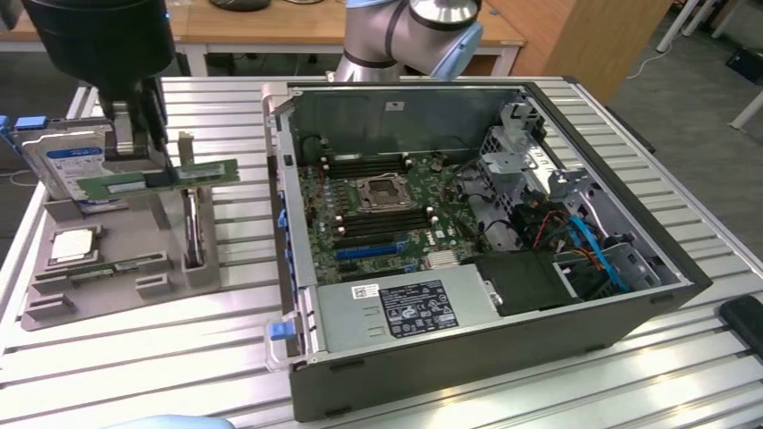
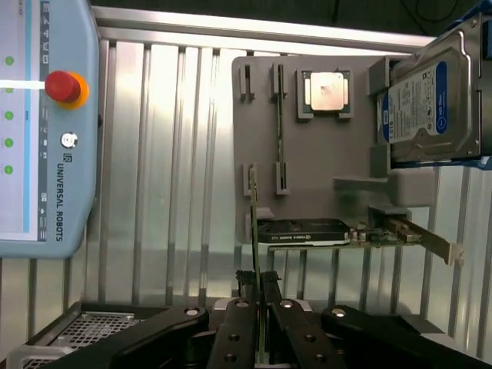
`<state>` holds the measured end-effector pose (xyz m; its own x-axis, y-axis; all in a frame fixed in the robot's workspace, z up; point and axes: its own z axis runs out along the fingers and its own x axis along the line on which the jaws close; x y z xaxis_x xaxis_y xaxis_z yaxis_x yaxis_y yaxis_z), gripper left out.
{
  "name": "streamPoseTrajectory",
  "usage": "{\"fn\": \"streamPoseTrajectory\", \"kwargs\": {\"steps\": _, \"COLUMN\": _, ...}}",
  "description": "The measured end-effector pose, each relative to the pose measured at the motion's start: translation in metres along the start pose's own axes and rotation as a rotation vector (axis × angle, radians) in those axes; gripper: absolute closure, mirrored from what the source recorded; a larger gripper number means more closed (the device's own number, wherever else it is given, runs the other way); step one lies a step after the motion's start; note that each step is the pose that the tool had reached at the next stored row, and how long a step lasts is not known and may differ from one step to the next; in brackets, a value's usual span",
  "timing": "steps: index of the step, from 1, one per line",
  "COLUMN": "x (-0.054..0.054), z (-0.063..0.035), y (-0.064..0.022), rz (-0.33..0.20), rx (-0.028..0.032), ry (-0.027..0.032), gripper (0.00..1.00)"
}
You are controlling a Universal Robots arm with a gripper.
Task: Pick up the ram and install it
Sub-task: 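Pick up the ram and move it above insertion slot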
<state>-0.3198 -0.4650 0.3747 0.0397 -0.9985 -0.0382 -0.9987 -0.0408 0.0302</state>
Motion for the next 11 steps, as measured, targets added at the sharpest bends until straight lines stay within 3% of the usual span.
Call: {"fn": "streamPoseTrajectory", "kwargs": {"steps": 11, "x": 0.001, "z": -0.001, "y": -0.0339, "rz": 0.0, "rx": -0.0001, "ry": -0.0001, "gripper": 0.87}}
